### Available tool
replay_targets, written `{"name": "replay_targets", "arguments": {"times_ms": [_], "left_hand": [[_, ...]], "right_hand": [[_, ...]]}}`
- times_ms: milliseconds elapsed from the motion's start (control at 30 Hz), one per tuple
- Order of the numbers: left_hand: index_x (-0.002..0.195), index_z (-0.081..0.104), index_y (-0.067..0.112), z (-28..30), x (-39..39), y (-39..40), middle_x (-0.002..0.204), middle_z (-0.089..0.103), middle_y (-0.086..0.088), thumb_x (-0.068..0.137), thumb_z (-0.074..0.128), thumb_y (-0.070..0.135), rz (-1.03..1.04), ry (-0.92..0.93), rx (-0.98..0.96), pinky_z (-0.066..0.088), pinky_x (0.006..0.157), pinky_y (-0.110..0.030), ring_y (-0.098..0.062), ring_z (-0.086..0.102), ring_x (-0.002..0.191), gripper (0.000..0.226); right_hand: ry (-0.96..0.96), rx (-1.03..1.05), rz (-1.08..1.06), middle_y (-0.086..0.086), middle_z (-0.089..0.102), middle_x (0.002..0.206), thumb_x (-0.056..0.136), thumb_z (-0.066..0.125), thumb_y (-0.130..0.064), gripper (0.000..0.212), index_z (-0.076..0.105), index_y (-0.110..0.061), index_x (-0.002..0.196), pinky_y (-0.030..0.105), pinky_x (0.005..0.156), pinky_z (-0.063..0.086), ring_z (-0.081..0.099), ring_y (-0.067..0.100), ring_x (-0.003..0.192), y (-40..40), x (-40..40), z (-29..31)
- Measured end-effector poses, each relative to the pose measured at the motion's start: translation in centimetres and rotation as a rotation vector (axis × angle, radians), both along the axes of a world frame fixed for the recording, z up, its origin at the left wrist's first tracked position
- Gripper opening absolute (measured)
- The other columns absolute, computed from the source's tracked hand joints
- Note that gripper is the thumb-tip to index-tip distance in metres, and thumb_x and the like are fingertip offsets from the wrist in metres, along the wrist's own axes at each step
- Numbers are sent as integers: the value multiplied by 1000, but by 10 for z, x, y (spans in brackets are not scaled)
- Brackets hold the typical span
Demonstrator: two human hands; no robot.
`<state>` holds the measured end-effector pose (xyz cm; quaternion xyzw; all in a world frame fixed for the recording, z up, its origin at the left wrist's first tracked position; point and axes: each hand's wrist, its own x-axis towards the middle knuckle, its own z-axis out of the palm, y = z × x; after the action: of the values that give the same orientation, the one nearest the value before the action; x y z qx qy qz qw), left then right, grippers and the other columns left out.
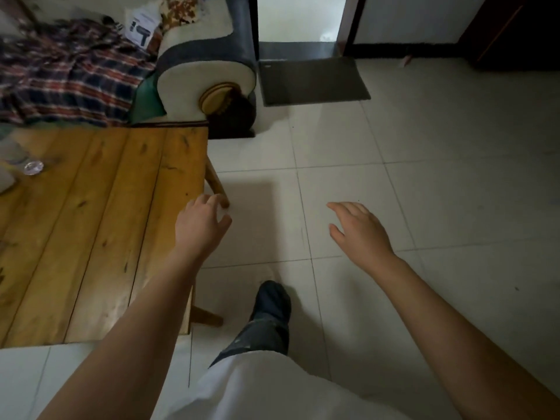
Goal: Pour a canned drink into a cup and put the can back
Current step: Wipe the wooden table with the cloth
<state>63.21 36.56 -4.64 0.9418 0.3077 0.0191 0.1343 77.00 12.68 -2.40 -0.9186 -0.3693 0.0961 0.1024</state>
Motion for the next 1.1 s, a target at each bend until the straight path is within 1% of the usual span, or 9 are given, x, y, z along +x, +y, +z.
{"name": "replay_targets", "arguments": {"times_ms": [200,333,433,533,700,800,933,1033,1100], "left_hand": [[129,49,10,-8,44,68,124,57,-13,89,55,31,157,-34,-6,48,84,-40,-31,54,111,46],[132,47,11,-9,65,113,129,54,-12,89,53,32,266,-2,-18,45,86,-40,-30,50,117,48],[134,45,13,-2,69,144,132,51,-11,90,53,31,364,-3,-38,45,87,-40,-30,49,118,48],[135,43,15,4,58,168,134,49,-9,91,51,33,487,13,-43,46,83,-40,-29,49,118,48],[134,44,15,9,24,193,135,49,-7,91,50,32,728,30,-50,43,85,-37,-27,50,116,47],[134,45,14,10,7,196,135,50,-6,92,50,31,884,34,-46,41,88,-36,-26,47,120,46],[135,44,15,14,-6,194,135,49,-6,92,49,31,1118,36,-61,40,89,-35,-26,48,118,47],[135,43,16,19,-4,193,135,49,-5,92,50,32,1293,16,-87,42,88,-34,-26,47,119,47],[136,42,17,22,-2,192,135,48,-5,91,50,32,1374,17,-91,43,89,-34,-25,47,120,48]], "right_hand": [[-28,4,187,3,46,138,94,43,-21,44,38,-15,137,30,103,28,35,20,129,100,75,4],[-34,-6,312,2,48,136,94,44,-22,43,39,-15,136,31,102,29,37,19,128,172,116,4],[-32,-9,415,3,47,136,94,45,-22,43,38,-16,137,32,104,31,38,20,128,226,135,7],[-39,-10,530,3,46,137,94,45,-23,44,37,-16,137,32,105,32,38,19,128,277,141,8],[-34,16,772,3,50,133,94,48,-24,44,40,-17,136,31,101,37,42,18,124,361,138,4],[-1,36,944,4,50,134,93,49,-24,43,41,-16,135,32,102,35,42,20,126,408,132,1],[23,24,1182,5,50,134,93,49,-24,43,42,-14,135,33,103,33,41,21,126,462,118,0],[14,54,1353,5,52,131,92,50,-23,42,44,-13,133,31,101,35,44,20,123,496,109,5],[9,77,1434,5,53,128,92,50,-23,42,44,-13,132,30,98,37,46,20,121,511,104,9]]}}
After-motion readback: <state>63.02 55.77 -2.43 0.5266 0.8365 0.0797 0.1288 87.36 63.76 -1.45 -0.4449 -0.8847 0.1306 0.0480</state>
